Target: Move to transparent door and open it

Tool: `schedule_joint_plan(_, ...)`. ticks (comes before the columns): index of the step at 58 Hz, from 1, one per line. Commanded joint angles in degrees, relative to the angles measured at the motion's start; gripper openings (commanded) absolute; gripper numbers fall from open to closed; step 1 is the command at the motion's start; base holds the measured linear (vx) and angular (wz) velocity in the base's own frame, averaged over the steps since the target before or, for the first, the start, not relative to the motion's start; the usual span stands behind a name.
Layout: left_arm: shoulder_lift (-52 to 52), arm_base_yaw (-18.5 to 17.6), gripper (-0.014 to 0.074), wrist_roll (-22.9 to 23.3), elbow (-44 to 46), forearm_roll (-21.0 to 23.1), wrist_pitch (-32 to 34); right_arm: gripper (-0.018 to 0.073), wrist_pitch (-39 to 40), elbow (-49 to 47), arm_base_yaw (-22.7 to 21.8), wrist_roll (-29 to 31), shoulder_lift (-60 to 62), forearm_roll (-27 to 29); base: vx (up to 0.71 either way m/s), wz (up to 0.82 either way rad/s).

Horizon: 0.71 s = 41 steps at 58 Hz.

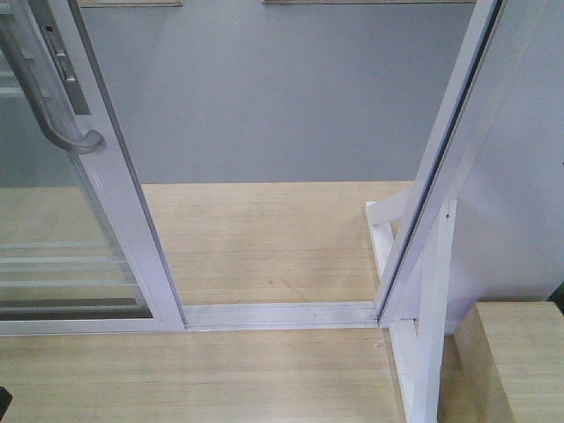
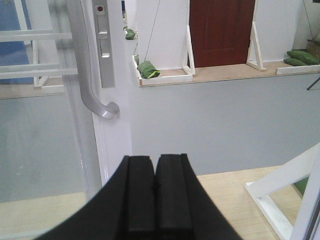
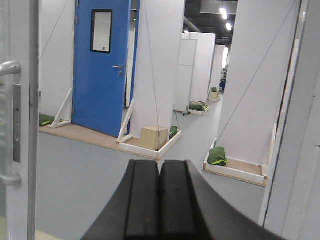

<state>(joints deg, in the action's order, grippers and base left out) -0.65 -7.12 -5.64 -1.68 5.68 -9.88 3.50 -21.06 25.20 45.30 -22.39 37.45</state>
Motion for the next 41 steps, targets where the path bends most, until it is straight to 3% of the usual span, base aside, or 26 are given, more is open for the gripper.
schedule_joint_plan(1, -0.7, -0.3, 0.0003, 0.5, -0.5, 0.6, 4.0, -0.0005, -0.9, -1.9, 0.0, -12.6, -0.6, -14.1, 0.0, 0.0)
schedule_joint_plan(7, -0.7, -0.3, 0.0003, 0.5, -0.5, 0.6, 4.0, -0.0005, -2.0, -1.4, -0.2, -35.0, -0.6, -31.2, 0.0, 0.0)
schedule_joint_plan(12, -0.7, -0.3, 0.0003, 0.5, -0.5, 0.6, 4.0, -0.0005, -1.5, 0.9, -0.2, -44.1, 0.6, -39.7, 0.0, 0.0)
schedule_joint_plan(18, -0.7, -0.3, 0.0003, 0.5, -0.5, 0.6, 4.0, -0.0005, -0.2, 6.8, -0.2, -42.7, 4.5, -39.5, 0.0, 0.0)
schedule_joint_plan(26, -0.7, -0.3, 0.0003, 0.5, -0.5, 0.6, 4.0, -0.0005, 3.1, 17.0, -0.2, -36.9, 10.6, -34.9, 0.0, 0.0)
schedule_joint_plan(33, -0.7, -0.3, 0.0003, 0.5, -0.5, 0.6, 4.0, -0.0005, 4.0, 23.2, -0.3, -36.5, 16.0, -32.2, 0.0, 0.0)
schedule_joint_plan(41, -0.7, -0.3, 0.0003, 0.5, -0.5, 0.6, 4.0, -0.0005, -3.9, 23.0, -6.6, -37.6, 21.8, -32.2, 0.0, 0.0)
